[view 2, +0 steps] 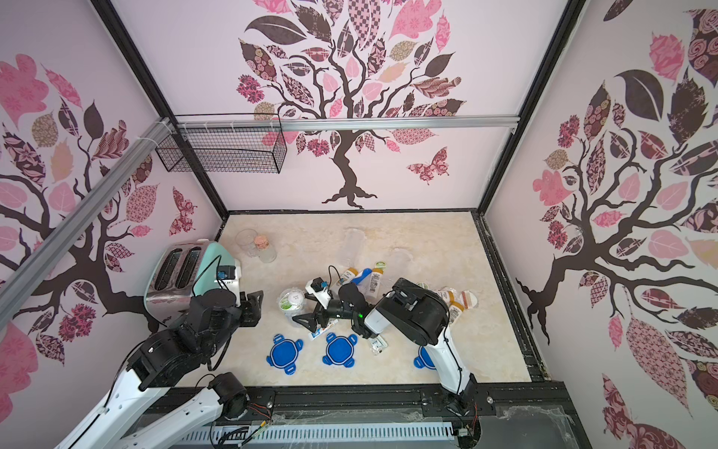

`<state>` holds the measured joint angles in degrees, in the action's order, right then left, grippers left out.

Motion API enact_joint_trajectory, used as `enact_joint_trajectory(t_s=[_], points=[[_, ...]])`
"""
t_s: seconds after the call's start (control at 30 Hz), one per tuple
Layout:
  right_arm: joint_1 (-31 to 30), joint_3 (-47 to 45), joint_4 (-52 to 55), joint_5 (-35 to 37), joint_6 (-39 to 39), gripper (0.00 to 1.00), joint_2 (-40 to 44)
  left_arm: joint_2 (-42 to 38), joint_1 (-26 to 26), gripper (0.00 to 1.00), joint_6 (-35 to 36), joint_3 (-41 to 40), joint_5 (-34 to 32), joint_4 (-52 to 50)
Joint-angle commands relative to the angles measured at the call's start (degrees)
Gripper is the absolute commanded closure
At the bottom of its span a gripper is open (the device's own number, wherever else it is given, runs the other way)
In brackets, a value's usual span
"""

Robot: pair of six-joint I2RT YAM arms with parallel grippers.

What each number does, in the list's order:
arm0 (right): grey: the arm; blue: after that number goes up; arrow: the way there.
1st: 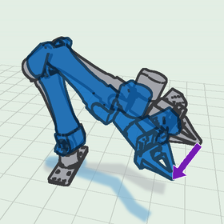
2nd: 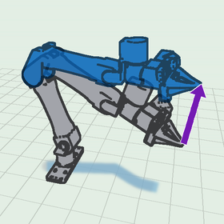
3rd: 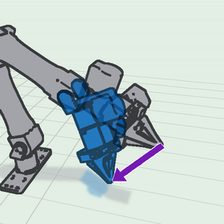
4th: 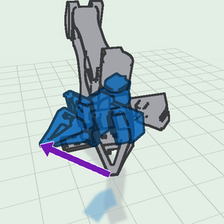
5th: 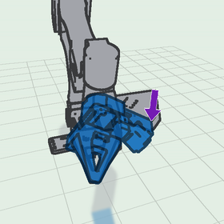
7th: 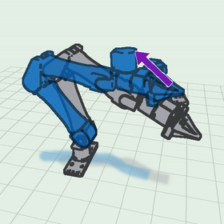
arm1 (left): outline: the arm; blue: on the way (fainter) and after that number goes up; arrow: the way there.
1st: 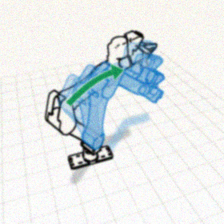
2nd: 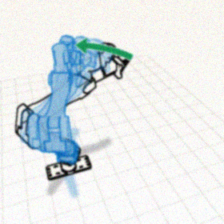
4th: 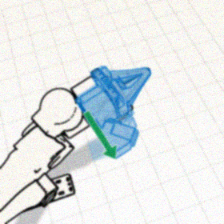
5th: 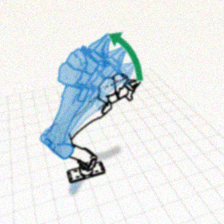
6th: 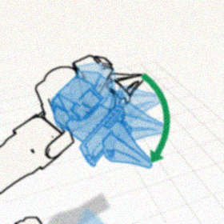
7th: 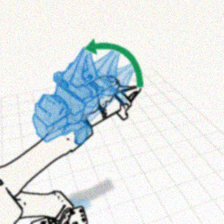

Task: Take out toiletry kits
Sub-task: Pick up the container from the center of the board.

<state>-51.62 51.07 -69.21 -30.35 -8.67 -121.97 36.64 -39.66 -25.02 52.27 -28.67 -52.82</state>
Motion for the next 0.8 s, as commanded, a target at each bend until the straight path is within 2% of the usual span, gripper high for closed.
enact_joint_trajectory(t_s=[0.0, 0.57, 0.77], points=[[-0.6, 2.9, 2.8, -1.5, 2.0, 0.03, -1.1, 0.2, 0.3, 0.48, 0.2, -0.4, 0.6, 0.5], [-1.6, 8.9, 5.0, 0.3, 4.0, 0.14, -6.5, 0.6, 0.4, 0.47, 0.2, -0.5, 0.8, 0.5], [-1.8, 9.2, 5.8, 0.3, 2.6, 0.21, -5.7, 0.6, 0.5, 0.47, 0.2, -0.5, 1.2, 0.6]])
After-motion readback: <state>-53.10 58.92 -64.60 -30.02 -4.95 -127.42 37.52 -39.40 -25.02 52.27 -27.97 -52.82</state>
